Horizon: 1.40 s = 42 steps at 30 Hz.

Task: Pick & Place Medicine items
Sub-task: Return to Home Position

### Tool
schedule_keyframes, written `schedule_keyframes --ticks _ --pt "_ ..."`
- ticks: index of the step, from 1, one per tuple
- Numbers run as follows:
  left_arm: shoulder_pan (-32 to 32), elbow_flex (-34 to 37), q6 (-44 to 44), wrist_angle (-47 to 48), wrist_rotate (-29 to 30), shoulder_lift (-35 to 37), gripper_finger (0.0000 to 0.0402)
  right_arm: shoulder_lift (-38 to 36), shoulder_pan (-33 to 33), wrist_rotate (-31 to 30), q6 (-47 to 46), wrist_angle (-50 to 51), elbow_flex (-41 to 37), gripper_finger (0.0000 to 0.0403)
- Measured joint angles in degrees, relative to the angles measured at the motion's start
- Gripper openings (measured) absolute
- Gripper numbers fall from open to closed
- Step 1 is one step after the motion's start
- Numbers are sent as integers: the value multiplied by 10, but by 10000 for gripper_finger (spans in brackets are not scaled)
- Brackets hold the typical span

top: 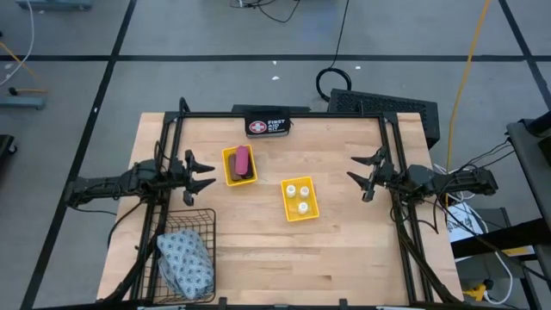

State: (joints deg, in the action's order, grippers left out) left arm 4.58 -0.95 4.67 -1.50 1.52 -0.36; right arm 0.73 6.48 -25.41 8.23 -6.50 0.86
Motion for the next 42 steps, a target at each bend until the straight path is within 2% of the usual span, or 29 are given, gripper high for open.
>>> schedule_keyframes --ticks 42 --pt "0 0 1 -1 0 0 198 0 0 0 0 -1 0 227"
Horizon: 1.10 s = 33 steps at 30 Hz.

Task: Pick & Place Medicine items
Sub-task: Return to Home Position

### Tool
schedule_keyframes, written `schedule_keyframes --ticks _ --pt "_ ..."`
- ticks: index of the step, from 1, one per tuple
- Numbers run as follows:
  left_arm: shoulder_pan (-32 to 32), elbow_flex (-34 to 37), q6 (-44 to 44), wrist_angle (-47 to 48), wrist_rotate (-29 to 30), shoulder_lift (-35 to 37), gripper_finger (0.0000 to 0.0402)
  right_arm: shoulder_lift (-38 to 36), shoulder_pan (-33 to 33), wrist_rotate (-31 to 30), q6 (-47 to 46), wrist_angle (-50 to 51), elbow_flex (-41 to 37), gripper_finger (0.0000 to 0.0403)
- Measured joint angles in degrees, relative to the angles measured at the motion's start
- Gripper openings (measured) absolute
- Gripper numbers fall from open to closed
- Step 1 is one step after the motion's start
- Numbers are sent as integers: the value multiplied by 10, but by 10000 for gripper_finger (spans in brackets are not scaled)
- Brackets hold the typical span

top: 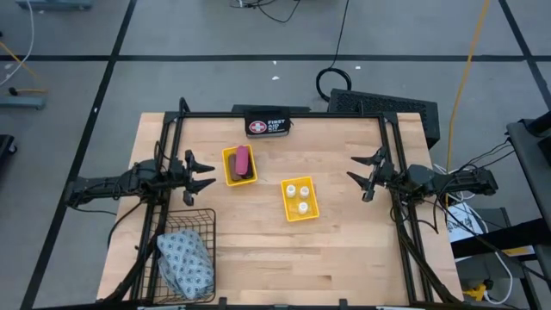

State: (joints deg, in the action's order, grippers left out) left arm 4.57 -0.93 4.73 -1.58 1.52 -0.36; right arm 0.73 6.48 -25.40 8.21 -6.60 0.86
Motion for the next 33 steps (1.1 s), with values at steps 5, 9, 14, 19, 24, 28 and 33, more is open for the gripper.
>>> schedule_keyframes --ticks 5,9,14,19,24,28,33 --pt "0 0 0 0 0 0 198 0 0 0 0 0 0 232" --pt "0 0 0 0 0 0 198 0 0 0 0 0 0 232" --pt "0 0 0 0 0 0 198 0 0 0 0 0 0 227" --pt "0 0 0 0 0 0 198 0 0 0 0 0 0 230" --pt "0 0 0 0 0 0 198 0 0 0 0 0 0 232" --pt "0 0 0 0 0 0 198 0 0 0 0 0 0 229" --pt "0 0 0 0 0 0 198 0 0 0 0 0 0 228"
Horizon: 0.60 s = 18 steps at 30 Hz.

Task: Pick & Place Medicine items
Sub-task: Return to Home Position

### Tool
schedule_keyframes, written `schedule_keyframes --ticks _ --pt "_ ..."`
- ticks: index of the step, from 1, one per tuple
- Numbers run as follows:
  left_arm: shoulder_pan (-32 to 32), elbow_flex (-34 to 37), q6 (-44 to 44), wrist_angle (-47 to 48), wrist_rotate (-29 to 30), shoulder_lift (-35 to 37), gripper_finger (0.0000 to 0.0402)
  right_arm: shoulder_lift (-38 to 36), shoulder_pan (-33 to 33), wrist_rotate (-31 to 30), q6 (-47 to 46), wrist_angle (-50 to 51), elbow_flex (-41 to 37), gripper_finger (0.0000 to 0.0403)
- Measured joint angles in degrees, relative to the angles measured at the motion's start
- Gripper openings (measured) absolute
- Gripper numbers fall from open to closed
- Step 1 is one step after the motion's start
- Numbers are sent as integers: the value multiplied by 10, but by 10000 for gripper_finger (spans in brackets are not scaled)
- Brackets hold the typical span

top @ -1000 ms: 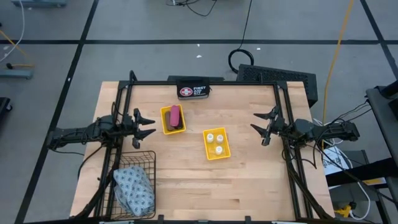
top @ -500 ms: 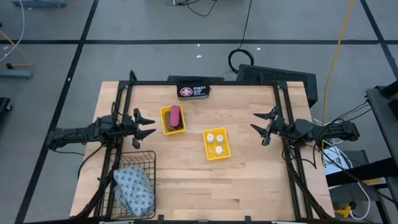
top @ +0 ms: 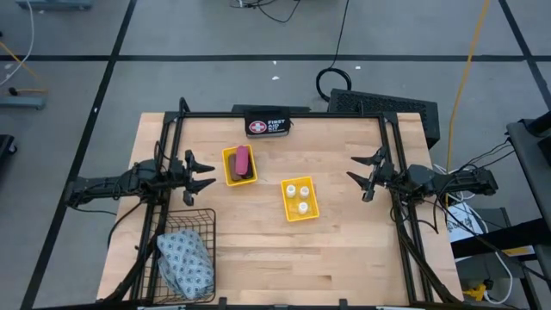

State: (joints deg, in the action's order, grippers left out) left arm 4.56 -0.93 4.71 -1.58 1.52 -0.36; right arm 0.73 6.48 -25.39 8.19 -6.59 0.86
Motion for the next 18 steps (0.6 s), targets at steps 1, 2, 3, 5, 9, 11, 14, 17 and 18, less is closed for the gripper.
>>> schedule_keyframes --ticks 1,2,3,5,9,11,14,17,18 --pt "0 0 0 0 0 0 198 0 0 0 0 0 0 229" --pt "0 0 0 0 0 0 198 0 0 0 0 0 0 230" --pt "0 0 0 0 0 0 198 0 0 0 0 0 0 231" --pt "0 0 0 0 0 0 198 0 0 0 0 0 0 232" --pt "0 0 0 0 0 0 198 0 0 0 0 0 0 231" --pt "0 0 0 0 0 0 198 0 0 0 0 0 0 229" --pt "0 0 0 0 0 0 198 0 0 0 0 0 0 227" --pt "0 0 0 0 0 0 198 0 0 0 0 0 0 229" --pt "0 0 0 0 0 0 198 0 0 0 0 0 0 230"
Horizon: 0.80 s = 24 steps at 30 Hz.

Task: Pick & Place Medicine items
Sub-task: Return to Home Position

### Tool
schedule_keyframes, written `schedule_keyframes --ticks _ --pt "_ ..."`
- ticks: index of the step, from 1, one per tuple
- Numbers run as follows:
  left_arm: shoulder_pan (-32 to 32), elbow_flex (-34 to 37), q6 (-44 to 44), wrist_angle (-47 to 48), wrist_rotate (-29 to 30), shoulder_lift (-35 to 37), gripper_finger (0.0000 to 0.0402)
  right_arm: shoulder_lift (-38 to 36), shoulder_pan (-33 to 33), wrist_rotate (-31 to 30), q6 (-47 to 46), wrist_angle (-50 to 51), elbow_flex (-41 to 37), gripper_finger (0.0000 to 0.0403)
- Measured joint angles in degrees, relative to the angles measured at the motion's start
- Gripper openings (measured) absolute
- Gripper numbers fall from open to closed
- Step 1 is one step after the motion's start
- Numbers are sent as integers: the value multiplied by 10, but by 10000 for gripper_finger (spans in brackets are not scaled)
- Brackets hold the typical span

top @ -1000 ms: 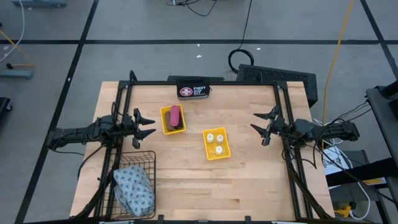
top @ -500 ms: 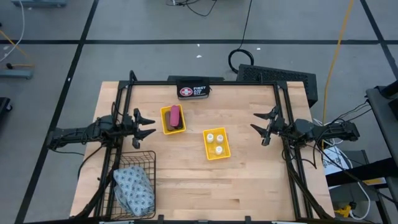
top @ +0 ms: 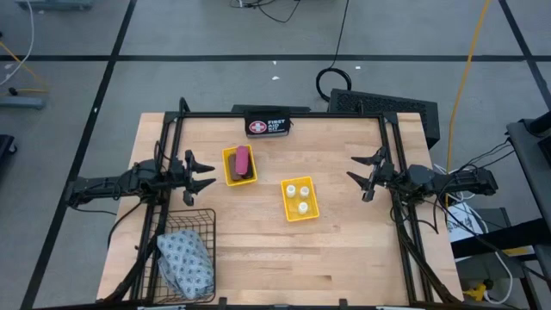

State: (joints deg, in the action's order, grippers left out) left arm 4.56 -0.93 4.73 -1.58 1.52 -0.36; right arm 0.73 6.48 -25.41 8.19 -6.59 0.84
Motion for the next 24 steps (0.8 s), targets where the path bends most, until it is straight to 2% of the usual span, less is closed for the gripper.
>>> schedule_keyframes --ticks 24 --pt "0 0 0 0 0 0 198 0 0 0 0 0 0 230"
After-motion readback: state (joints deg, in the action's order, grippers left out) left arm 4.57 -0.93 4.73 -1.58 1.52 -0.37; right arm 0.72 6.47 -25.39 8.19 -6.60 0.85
